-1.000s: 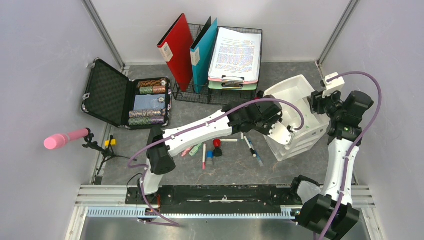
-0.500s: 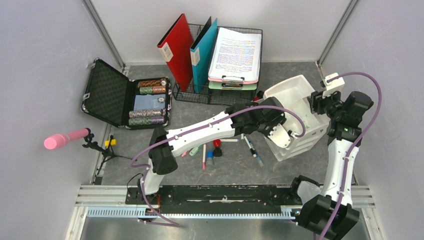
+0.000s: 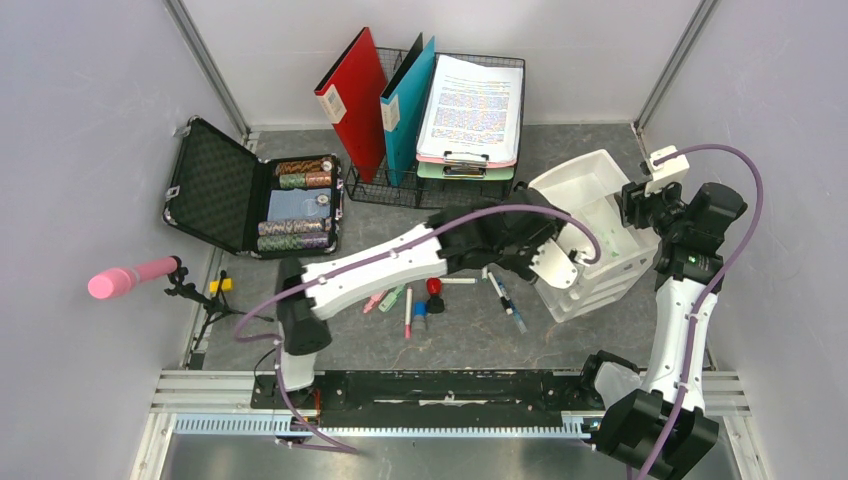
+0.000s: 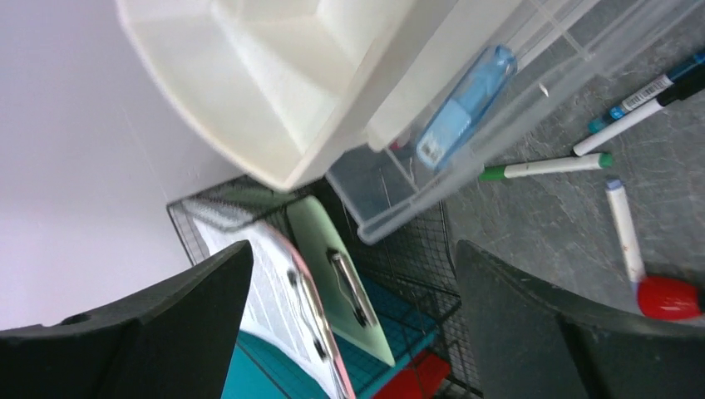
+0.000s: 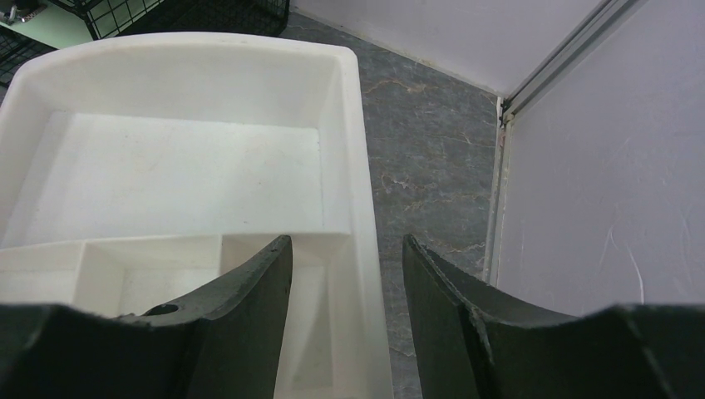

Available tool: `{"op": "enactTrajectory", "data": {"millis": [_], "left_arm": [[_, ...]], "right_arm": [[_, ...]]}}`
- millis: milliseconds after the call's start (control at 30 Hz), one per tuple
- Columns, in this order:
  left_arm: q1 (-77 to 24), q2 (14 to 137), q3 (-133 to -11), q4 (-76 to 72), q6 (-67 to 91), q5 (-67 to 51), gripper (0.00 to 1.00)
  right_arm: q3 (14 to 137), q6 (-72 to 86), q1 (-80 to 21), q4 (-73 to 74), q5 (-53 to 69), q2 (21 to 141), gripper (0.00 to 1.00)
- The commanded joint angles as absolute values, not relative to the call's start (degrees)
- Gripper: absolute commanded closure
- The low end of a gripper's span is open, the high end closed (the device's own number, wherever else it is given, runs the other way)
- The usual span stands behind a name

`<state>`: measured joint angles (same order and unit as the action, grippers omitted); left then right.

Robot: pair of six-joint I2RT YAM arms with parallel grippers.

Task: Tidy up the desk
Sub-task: Place the stationery in the drawer, then pick up the stationery from the center of the board.

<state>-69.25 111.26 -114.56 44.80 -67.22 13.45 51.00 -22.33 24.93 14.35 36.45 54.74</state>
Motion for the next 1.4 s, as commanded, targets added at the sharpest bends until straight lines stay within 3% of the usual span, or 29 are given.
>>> {"op": "enactTrajectory", "data": {"millis": [0,200,367,533,733,1000,1367], "left_arm": [[-69.1,98.7,-109.4,42.6,-55.5,14.6,0.01],[-64.4,87.5,-93.9,45.9,-39.6,12.0,0.00],[-53.6,80.5,-80.3,48.8,-28.0,4.1,0.00],[-43.9,74.5,-65.0,48.1,-25.3,-1.2,0.00],[-41.7,73.4,-50.7,44.1,-29.0,2.1,0.00],[-40.4,79.6,-45.7,39.4,-30.2,2.9,0.02],[-38.9,85.7,-45.2,33.3,-32.8,5.7,0.22]], "right_arm": [[48.6,-23.4,24.4,20.0,37.6,56.6,0.42],[48.6,-23.4,24.4,20.0,37.8,56.8,0.42],[48.3,-23.2,24.4,19.7,38.1,57.0,0.42],[48.1,-23.2,24.4,19.8,38.3,57.7,0.42],[47.9,-22.9,24.3,19.7,38.5,58.2,0.42],[47.5,-22.7,24.4,19.5,38.7,58.3,0.43],[47.3,-22.9,24.4,19.6,39.2,58.6,0.42]]}}
